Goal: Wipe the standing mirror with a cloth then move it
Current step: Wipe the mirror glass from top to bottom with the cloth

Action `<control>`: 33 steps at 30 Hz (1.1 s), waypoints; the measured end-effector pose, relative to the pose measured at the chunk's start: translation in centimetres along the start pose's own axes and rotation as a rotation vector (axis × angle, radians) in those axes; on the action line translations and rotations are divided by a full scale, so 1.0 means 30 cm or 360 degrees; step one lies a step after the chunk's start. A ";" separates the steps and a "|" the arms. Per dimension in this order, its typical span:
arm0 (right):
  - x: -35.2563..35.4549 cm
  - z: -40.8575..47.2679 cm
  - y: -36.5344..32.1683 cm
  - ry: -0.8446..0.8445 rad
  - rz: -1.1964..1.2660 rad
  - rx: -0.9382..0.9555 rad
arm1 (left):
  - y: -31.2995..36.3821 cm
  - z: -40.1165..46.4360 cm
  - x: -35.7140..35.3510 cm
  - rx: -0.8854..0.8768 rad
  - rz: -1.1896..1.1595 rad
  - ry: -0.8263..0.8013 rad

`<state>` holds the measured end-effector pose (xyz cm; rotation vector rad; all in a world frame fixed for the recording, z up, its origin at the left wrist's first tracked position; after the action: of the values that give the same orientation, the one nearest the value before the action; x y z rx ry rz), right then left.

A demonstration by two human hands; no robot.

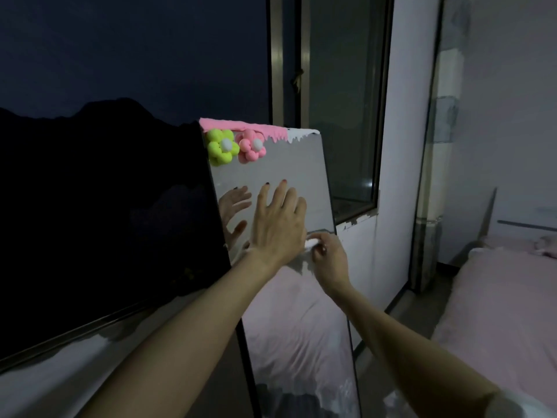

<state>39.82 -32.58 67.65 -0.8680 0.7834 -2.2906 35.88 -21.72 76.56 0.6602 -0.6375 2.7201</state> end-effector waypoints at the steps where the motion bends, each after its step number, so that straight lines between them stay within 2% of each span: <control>1: -0.025 -0.018 -0.024 -0.0038 -0.0010 0.0066 | -0.012 -0.018 0.012 0.0002 -0.0005 0.0033; 6: -0.135 -0.186 -0.005 -0.0429 -0.0146 0.0095 | -0.071 -0.117 0.065 -0.0024 -0.0077 0.0128; 10: -0.134 -0.186 -0.008 -0.0845 -0.0280 0.0112 | -0.121 -0.171 0.093 0.0019 -0.0116 0.0185; 15: -0.032 -0.163 -0.125 -0.0794 -0.0070 0.0195 | -0.101 -0.220 0.144 -0.0039 -0.0434 0.0300; 16: -0.008 -0.161 -0.144 -0.0780 0.0009 0.0232 | -0.082 -0.230 0.148 -0.0061 -0.0526 0.0255; 18: 0.038 -0.160 -0.183 -0.0717 0.0240 0.0307 | -0.056 -0.246 0.127 0.0032 -0.0741 -0.0011; 21: 0.101 -0.166 -0.209 -0.0595 0.0614 0.0290 | -0.038 -0.292 0.023 0.0439 -0.1159 -0.0566; 23: 0.127 -0.177 -0.221 -0.0592 0.0808 0.0255 | -0.023 -0.319 -0.025 0.0754 -0.1656 -0.0769; 25: 0.146 -0.192 -0.224 -0.0587 0.0904 0.0206 | 0.003 -0.339 -0.041 0.0946 -0.2029 -0.0860; 27: 0.151 -0.208 -0.219 -0.0603 0.0988 0.0133 | 0.006 -0.350 -0.031 0.1038 -0.2116 -0.0746; 30: 0.120 -0.229 -0.208 -0.0691 0.1168 -0.0032 | -0.037 -0.340 0.009 0.1181 -0.2035 -0.0419; 33: 0.084 -0.207 -0.235 -0.0859 0.1280 -0.0049 | -0.070 -0.300 0.047 0.1138 -0.1895 -0.0276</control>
<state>31.72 -27.56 69.60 -0.9073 0.7353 -1.2706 32.09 -15.43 70.79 0.9909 0.6093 1.6709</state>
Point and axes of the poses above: each hand's wrist, its own z-axis towards the middle knuckle, its own x-axis out of the back of the hand, y = z × x, the point moved 7 cm from there along z, towards the middle knuckle, and after that the axes turned 5 degrees about -z, right-handed, at the moved point
